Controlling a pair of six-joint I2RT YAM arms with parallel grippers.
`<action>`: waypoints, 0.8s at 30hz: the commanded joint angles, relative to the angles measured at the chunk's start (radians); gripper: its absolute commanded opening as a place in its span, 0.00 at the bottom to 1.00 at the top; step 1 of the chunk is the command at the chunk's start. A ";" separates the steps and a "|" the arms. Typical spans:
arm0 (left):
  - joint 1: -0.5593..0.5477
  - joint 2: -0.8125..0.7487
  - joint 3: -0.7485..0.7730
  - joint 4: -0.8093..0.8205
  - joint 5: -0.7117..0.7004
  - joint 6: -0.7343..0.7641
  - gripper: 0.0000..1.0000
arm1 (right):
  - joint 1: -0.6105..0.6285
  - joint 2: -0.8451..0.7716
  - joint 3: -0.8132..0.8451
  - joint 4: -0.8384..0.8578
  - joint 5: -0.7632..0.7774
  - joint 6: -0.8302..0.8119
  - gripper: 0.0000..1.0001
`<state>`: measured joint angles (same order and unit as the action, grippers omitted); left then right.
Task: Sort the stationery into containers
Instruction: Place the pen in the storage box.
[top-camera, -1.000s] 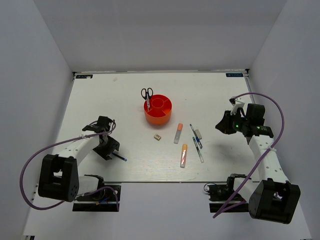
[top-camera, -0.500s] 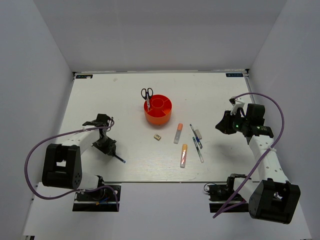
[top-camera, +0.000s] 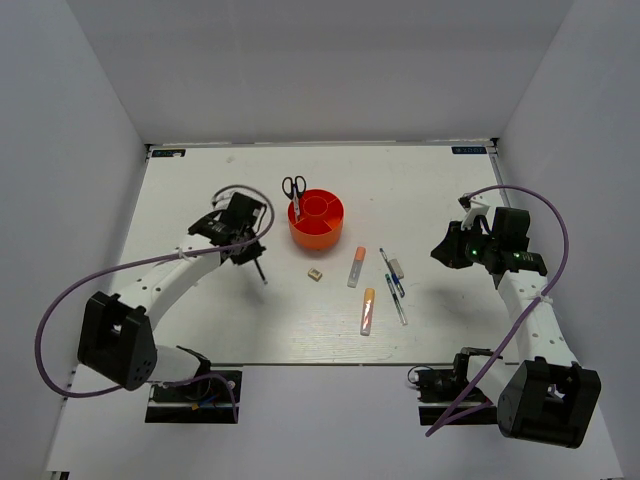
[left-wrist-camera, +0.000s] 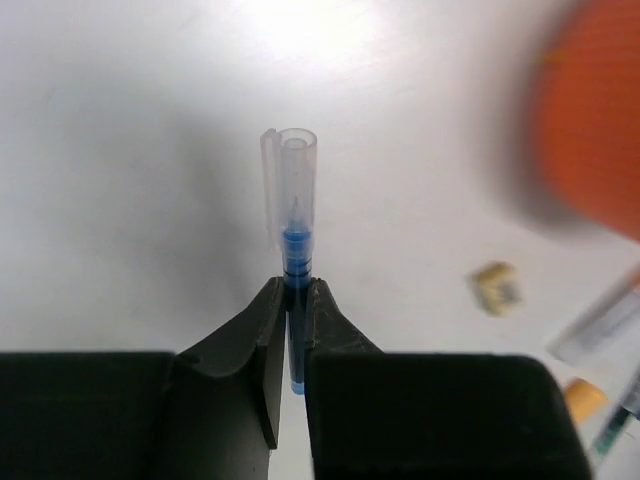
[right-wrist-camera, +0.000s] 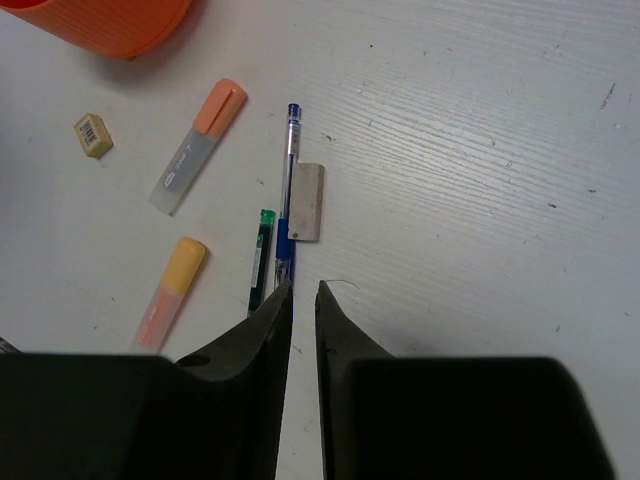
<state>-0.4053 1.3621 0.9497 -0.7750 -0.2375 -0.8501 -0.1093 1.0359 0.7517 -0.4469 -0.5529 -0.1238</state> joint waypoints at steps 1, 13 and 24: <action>-0.107 -0.038 0.133 0.064 -0.186 0.140 0.00 | -0.003 -0.013 0.017 0.007 -0.018 -0.010 0.18; -0.372 0.186 0.346 0.401 -0.654 0.339 0.00 | -0.003 -0.011 0.017 0.005 -0.021 -0.010 0.18; -0.388 0.367 0.428 0.483 -0.701 0.295 0.00 | -0.001 -0.010 0.014 0.011 -0.021 -0.014 0.18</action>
<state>-0.7902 1.7397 1.3300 -0.3340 -0.8879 -0.5350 -0.1093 1.0359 0.7517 -0.4469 -0.5541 -0.1238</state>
